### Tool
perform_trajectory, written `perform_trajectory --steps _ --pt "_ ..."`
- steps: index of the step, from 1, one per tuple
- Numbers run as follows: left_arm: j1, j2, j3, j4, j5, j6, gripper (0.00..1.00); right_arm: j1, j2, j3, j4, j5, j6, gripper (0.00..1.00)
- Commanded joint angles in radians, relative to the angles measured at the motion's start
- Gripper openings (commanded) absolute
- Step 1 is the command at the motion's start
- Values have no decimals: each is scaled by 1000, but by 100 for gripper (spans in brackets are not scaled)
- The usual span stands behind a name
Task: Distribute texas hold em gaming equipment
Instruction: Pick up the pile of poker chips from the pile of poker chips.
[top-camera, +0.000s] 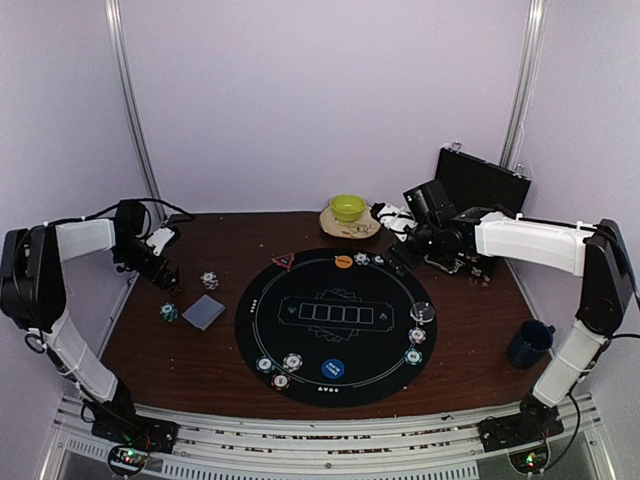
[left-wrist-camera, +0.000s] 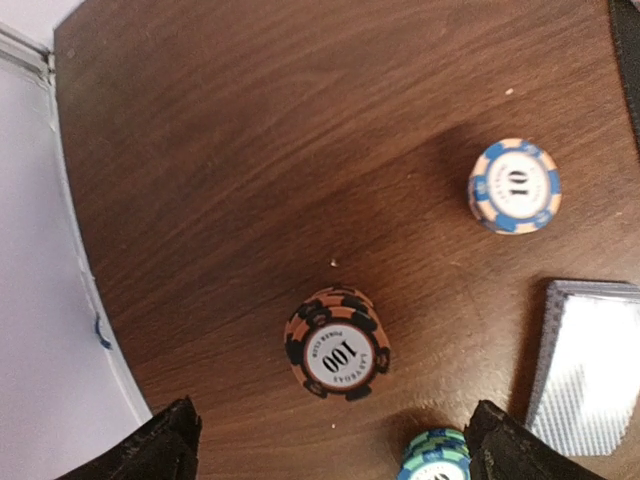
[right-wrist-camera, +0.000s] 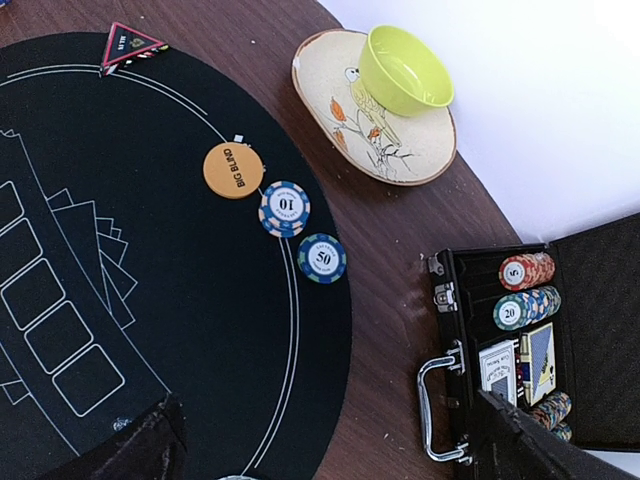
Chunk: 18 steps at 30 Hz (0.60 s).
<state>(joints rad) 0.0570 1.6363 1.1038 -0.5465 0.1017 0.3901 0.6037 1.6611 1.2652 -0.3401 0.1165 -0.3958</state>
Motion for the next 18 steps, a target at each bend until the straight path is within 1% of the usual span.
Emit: perform_trajectory --steps 1,7,9,18 --pt "15 74 53 43 24 -13 94 19 21 6 0 31 5 100" --pt "19 156 107 38 13 -12 85 32 35 5 2 48 0 100" --pt "21 178 118 34 14 -16 81 34 38 4 3 56 -1 100" --pt "28 198 114 35 34 -17 67 46 38 -1 14 82 -8 100"
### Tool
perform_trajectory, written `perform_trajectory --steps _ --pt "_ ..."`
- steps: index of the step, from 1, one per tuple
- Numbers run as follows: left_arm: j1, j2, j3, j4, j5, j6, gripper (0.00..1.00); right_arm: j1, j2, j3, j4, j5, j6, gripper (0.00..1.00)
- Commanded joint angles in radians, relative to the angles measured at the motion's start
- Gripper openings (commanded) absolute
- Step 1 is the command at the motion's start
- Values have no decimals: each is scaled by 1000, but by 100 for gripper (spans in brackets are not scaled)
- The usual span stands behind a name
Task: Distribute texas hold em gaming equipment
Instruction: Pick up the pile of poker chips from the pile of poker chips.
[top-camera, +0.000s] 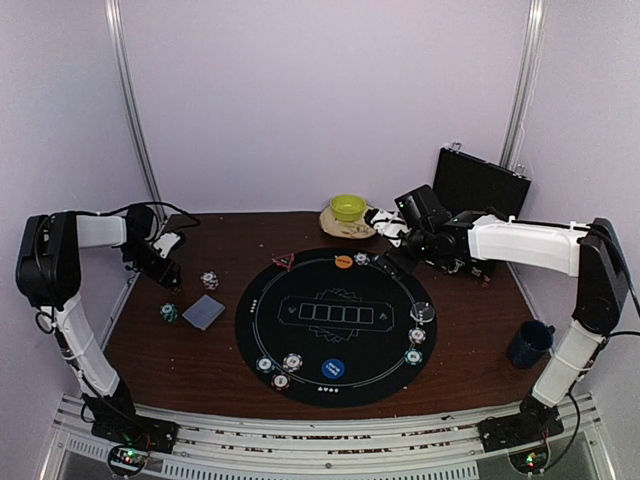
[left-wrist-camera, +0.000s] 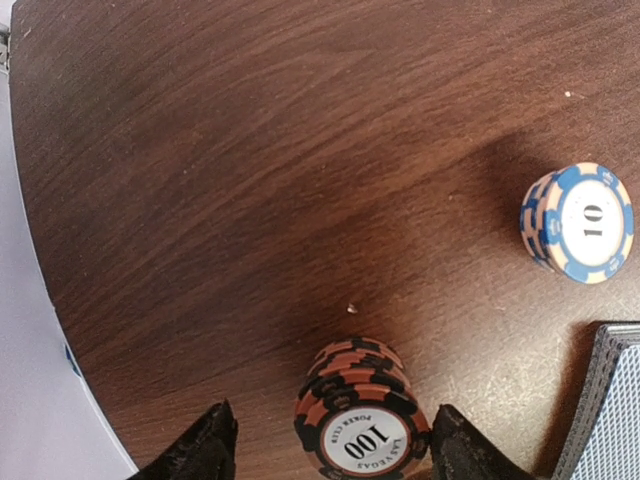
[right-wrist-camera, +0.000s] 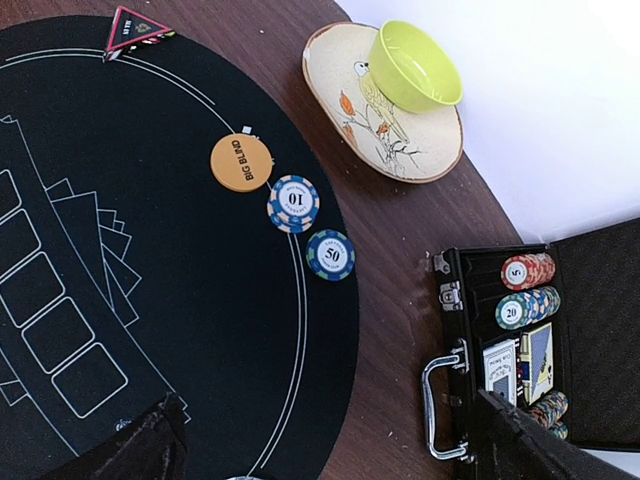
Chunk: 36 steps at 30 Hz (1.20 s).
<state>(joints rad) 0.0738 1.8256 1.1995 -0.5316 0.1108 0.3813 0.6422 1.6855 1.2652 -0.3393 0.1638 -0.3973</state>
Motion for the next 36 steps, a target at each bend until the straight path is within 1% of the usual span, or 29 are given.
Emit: perform_trajectory --steps 1,2,5,25,31,33,36 --pt "11 9 17 20 29 -9 64 9 14 -2 15 37 -7 100" --pt "11 9 15 19 30 -9 61 10 15 -2 16 40 -8 100" --pt "11 8 9 19 37 -6 57 12 16 -3 15 44 -8 100" --pt "12 29 -5 4 41 -5 56 22 6 -10 31 69 -14 100" --pt "11 27 -6 2 49 -5 46 25 9 -10 34 77 -14 100" --pt "11 24 -7 3 48 -4 41 26 9 -10 35 77 -14 100" --pt "11 14 -10 2 50 -6 37 27 9 -12 36 80 -14 100"
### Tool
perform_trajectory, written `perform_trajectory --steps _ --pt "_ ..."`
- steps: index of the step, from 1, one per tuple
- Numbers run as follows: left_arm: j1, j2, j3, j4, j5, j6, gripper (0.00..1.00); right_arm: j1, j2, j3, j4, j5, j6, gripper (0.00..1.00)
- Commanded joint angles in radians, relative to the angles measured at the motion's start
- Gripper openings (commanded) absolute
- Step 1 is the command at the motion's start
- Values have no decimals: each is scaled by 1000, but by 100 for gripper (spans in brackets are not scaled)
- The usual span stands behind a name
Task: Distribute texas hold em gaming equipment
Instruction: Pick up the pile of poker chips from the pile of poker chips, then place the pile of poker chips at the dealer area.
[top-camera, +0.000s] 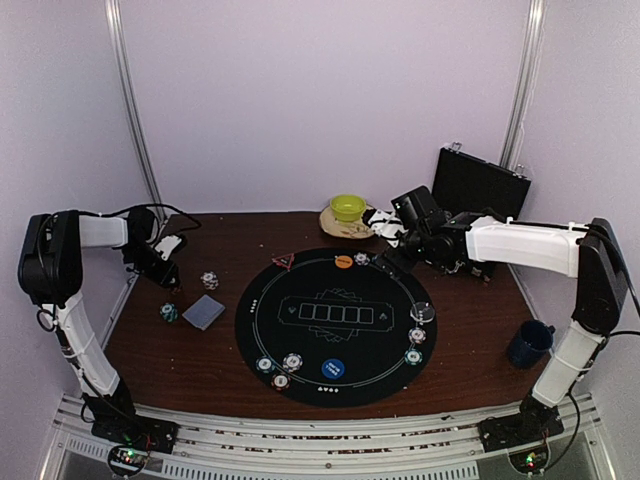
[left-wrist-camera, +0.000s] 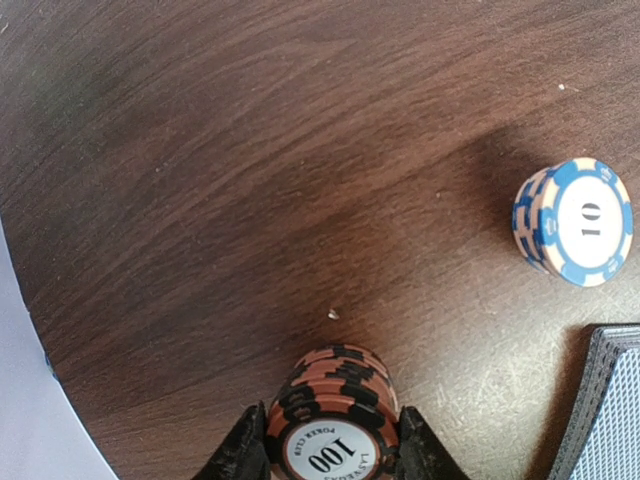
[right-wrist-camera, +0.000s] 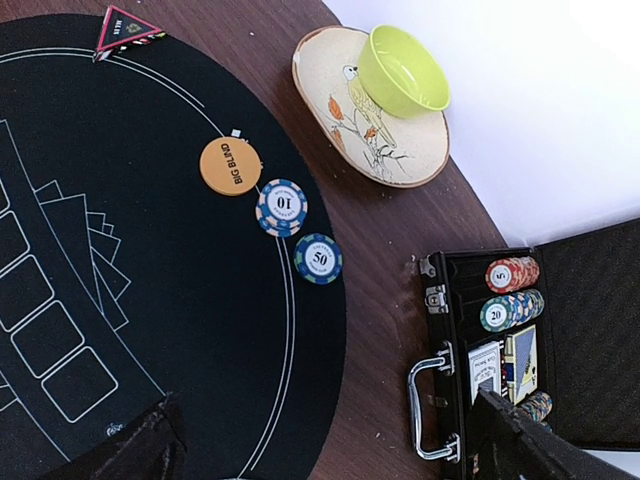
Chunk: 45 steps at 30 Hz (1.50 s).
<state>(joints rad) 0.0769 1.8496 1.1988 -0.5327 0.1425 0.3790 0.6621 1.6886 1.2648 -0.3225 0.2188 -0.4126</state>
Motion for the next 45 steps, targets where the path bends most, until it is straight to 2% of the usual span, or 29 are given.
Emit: perform_trajectory --steps 1,5,9,14,20,24,33,39,45 --pt "8 -14 -11 3 18 -3 35 7 5 -11 20 24 2 100" --pt "8 -33 -20 -1 15 -3 22 8 7 -13 22 28 1 100" --pt "7 -68 -31 -1 1 -2 21 9 7 -14 25 28 3 100" --pt "-10 -131 -44 -2 -12 7 14 7 8 -19 33 28 2 100" --pt "-103 -192 -69 -6 -45 24 13 -2 6 -24 37 32 -4 100" --pt "-217 -224 -58 -36 -68 32 13 -36 -7 -25 34 18 -4 100" --pt "-565 -233 89 -179 69 132 14 -218 -84 -34 27 -44 -11 100" --pt "-829 -109 245 -193 69 136 14 -332 -111 -37 30 -59 -9 100" --pt "-970 131 509 -197 68 95 14 -390 -116 -40 35 -65 -5 100"
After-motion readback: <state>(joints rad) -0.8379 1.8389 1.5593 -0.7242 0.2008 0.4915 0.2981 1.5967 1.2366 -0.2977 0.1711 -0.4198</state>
